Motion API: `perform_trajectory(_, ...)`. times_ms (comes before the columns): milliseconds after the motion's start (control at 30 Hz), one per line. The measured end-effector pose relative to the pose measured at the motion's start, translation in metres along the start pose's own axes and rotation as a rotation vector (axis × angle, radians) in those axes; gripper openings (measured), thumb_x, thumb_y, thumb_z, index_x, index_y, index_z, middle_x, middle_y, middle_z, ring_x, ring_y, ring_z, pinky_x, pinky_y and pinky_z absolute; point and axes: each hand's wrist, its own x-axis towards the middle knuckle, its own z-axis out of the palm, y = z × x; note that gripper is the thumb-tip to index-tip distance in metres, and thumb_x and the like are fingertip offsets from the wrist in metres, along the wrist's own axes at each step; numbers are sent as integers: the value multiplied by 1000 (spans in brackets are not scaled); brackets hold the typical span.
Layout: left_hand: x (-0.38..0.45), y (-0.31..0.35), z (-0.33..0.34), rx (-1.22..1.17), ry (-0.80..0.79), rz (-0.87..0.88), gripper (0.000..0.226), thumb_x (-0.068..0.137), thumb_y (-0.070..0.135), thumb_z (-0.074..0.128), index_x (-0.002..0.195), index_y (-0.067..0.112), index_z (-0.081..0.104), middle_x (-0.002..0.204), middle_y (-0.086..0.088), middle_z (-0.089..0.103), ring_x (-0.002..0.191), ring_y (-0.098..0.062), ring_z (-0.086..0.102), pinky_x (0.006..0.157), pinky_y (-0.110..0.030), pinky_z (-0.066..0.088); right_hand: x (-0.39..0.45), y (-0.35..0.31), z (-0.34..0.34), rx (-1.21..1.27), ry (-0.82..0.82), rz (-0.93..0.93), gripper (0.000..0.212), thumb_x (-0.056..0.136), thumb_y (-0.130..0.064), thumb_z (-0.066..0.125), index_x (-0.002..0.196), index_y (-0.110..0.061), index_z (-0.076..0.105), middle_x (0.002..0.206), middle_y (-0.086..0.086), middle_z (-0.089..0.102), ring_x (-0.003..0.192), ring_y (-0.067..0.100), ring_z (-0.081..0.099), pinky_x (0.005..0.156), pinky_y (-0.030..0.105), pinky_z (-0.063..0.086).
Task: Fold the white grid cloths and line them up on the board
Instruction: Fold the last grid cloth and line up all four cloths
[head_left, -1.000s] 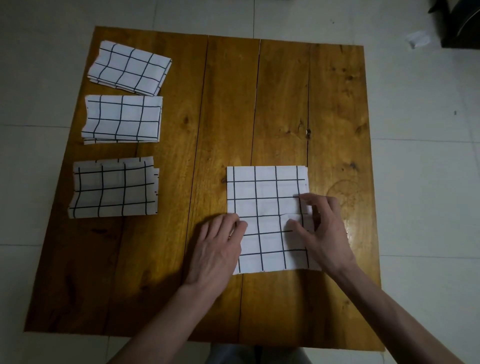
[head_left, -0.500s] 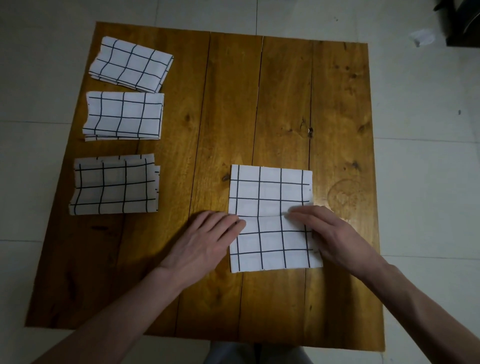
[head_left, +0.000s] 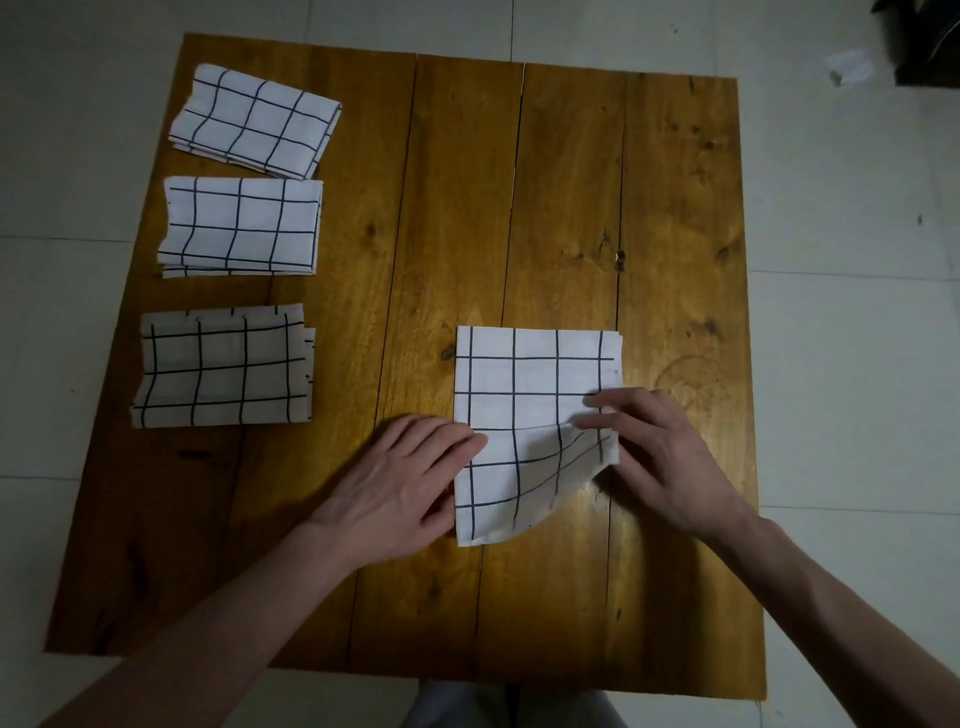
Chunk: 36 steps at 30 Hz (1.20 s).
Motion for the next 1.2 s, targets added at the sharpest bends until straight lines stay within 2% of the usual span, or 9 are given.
perform_trajectory(100, 1, 2, 5, -17, 22, -32, 77, 82, 30, 81, 149, 16, 47, 143, -1, 53, 132, -22, 48, 114, -44, 43, -2, 1, 4, 1, 58, 26, 44, 107, -46, 39, 132, -27, 71, 145, -10, 52, 131, 17, 44, 108, 31, 36)
perform_trajectory(200, 3, 6, 8, -78, 107, -74, 74, 73, 16, 89, 140, 15, 57, 135, -1, 60, 126, -23, 53, 109, -42, 44, -4, 7, 6, -27, 66, 16, 45, 100, -43, 48, 134, -24, 70, 149, -4, 52, 139, 20, 39, 114, 36, 31)
perform_trajectory(300, 4, 11, 6, -143, 170, -146, 62, 73, 14, 86, 131, 15, 65, 129, 1, 63, 122, -21, 55, 104, -40, 43, -7, 8, 5, -12, 80, 0, 51, 89, -43, 61, 134, -19, 69, 146, 1, 54, 138, 22, 42, 114, 34, 32)
perform_trajectory(400, 8, 19, 8, -220, 238, -249, 32, 92, 24, 66, 123, 17, 70, 123, 5, 63, 118, -18, 56, 98, -43, 48, -8, 6, 3, 28, 109, 17, 51, 86, -44, 70, 129, -17, 71, 139, 1, 59, 134, 18, 45, 110, 31, 36)
perform_trajectory(533, 19, 33, 11, -370, 316, -517, 33, 104, 38, 49, 110, 19, 74, 112, 12, 65, 109, -12, 54, 88, -41, 48, -9, -3, 5, 97, 157, 128, 30, 98, -39, 58, 123, -29, 70, 128, -19, 60, 123, 7, 49, 98, 30, 42)
perform_trajectory(700, 30, 37, 7, -429, 408, -650, 26, 104, 38, 56, 92, 21, 72, 93, 16, 65, 93, -8, 52, 81, -43, 47, -8, -9, 3, 252, 155, 310, 29, 105, -44, 56, 121, -26, 71, 114, -19, 69, 107, 11, 63, 88, 33, 53)
perform_trajectory(833, 39, 33, 0, -468, 445, -748, 15, 95, 34, 66, 89, 22, 71, 79, 20, 57, 82, -11, 52, 78, -38, 41, -3, -15, 2, 377, 202, 473, 24, 103, -34, 62, 124, -25, 68, 115, -21, 71, 106, -4, 66, 87, 15, 55)
perform_trajectory(1000, 45, 30, -1, -490, 433, -799, 14, 93, 35, 73, 89, 22, 72, 78, 17, 61, 82, -12, 57, 82, -39, 42, 1, -16, 7, 318, 263, 541, 19, 103, -34, 62, 119, -27, 69, 111, -20, 70, 102, -4, 64, 81, 11, 50)
perform_trajectory(1200, 44, 31, 0, -485, 458, -805, 16, 94, 35, 69, 93, 20, 73, 80, 15, 62, 82, -12, 59, 83, -38, 41, -1, -18, 3, 450, 227, 584, 15, 103, -31, 63, 114, -28, 72, 106, -26, 72, 103, -2, 66, 82, 9, 49)
